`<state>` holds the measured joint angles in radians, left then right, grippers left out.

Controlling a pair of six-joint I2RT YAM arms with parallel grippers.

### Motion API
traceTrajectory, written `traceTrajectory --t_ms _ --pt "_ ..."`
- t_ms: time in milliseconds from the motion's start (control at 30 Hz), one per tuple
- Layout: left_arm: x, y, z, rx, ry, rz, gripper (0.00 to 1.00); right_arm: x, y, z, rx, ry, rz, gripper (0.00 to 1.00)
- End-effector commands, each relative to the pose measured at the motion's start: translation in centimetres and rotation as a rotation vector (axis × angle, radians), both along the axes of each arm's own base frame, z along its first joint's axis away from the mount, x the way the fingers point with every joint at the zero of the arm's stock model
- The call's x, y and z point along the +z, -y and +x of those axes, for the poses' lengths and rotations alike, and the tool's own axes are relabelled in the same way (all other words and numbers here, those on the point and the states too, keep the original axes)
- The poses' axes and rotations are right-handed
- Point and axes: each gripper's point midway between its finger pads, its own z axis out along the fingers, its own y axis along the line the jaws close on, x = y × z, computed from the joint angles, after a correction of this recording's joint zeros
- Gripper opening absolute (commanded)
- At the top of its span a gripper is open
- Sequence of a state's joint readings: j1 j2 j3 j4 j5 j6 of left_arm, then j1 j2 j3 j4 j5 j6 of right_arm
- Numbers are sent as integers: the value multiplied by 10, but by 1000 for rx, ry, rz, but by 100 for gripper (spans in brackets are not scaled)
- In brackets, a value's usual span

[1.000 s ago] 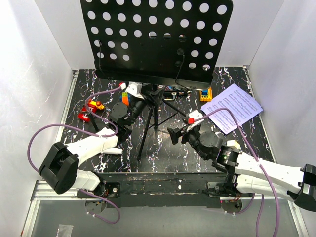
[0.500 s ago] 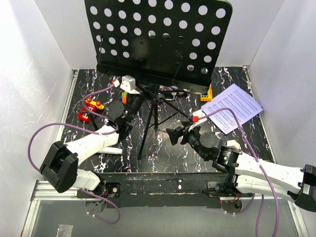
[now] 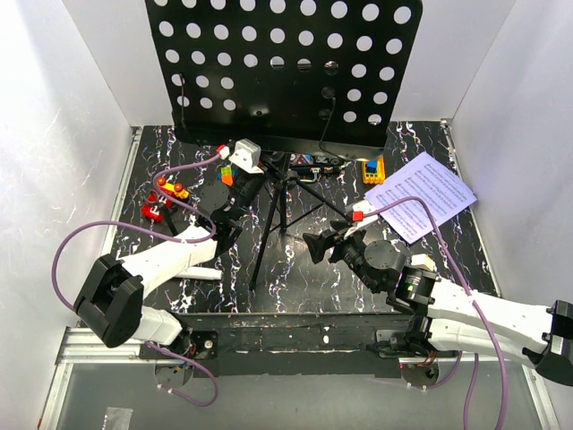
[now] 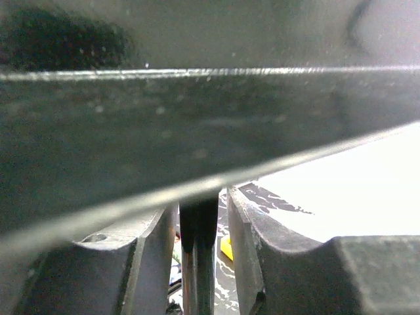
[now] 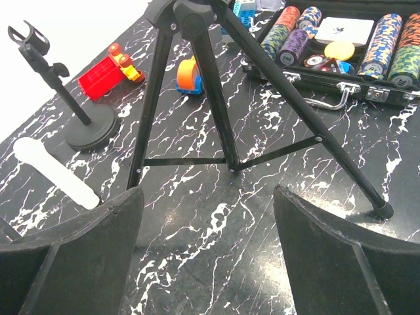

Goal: Pack up the instrument practice props

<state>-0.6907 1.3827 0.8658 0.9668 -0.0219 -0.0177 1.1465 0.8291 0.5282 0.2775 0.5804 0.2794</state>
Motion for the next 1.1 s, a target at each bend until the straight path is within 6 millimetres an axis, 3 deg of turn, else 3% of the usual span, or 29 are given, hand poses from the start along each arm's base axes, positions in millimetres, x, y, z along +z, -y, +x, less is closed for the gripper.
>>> traceTrajectory --t_ms 0,67,300,467,733,900,1067 --pt "3 4 0 15 38 81 37 10 4 3 -30 10 35 87" --pt "2 3 -1 18 37 86 36 9 3 4 -31 9 33 87" --pt "7 4 0 20 47 90 0 9 3 3 -26 13 26 87" --pt "-9 10 0 -8 14 153 0 10 4 3 -30 -2 19 87" --pt "-79 -1 -8 2 -114 269 0 16 2 11 -52 10 25 91" --pt "-104 -5 -17 -16 -177 265 0 27 -3 36 -88 126 -11 93" --pt "-103 -6 -26 -32 -190 266 0 36 -13 74 -76 147 -1 95"
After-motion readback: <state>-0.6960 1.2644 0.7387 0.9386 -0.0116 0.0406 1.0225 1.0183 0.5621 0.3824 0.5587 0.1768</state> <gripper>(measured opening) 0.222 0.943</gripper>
